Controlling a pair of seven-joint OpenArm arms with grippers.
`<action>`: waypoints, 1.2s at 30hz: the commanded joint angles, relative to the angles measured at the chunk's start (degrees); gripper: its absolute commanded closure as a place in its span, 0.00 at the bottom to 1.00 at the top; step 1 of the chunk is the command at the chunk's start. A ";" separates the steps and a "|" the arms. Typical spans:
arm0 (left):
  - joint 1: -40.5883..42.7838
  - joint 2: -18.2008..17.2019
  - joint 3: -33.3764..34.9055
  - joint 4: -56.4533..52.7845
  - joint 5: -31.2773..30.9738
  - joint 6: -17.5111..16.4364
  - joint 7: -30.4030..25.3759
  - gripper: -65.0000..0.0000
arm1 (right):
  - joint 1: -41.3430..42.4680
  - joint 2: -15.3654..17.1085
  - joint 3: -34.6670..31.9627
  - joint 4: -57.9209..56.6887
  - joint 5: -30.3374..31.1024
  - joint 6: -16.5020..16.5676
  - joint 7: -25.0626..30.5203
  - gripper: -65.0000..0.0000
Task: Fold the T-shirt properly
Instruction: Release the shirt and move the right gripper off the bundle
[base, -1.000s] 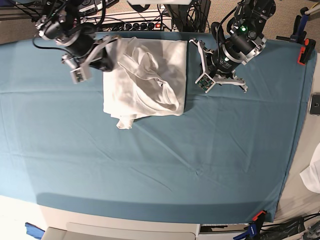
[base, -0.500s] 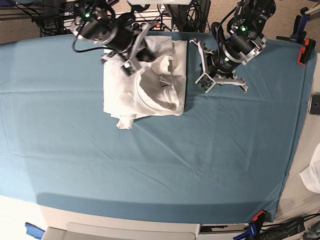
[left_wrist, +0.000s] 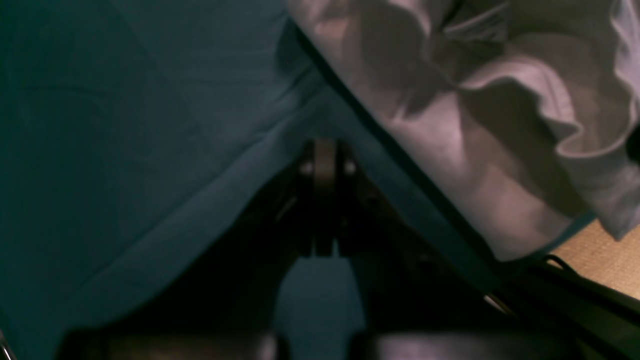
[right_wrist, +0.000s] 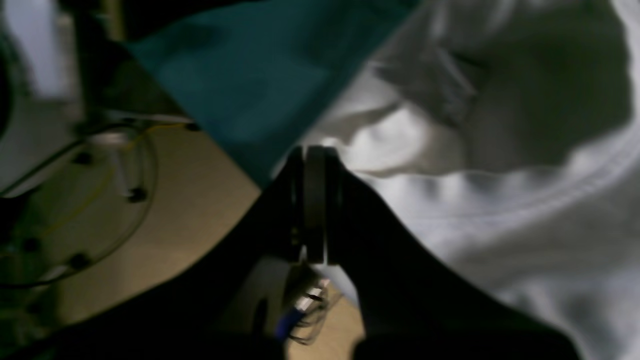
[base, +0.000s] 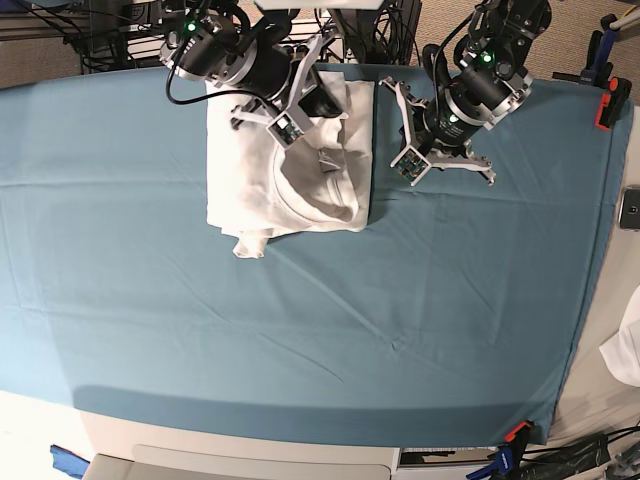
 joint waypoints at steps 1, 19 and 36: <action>-0.26 -0.15 -0.17 0.87 0.00 0.17 -1.42 1.00 | 0.83 -0.13 0.87 1.44 0.81 0.13 3.26 1.00; -0.24 -0.15 -0.17 0.87 -3.43 0.13 -1.44 1.00 | 13.66 2.93 45.66 1.92 -2.10 -3.56 11.06 0.77; -0.26 -0.15 -0.17 0.87 -3.43 0.13 -1.49 1.00 | 30.56 10.45 48.06 -40.76 30.08 1.33 -3.74 0.57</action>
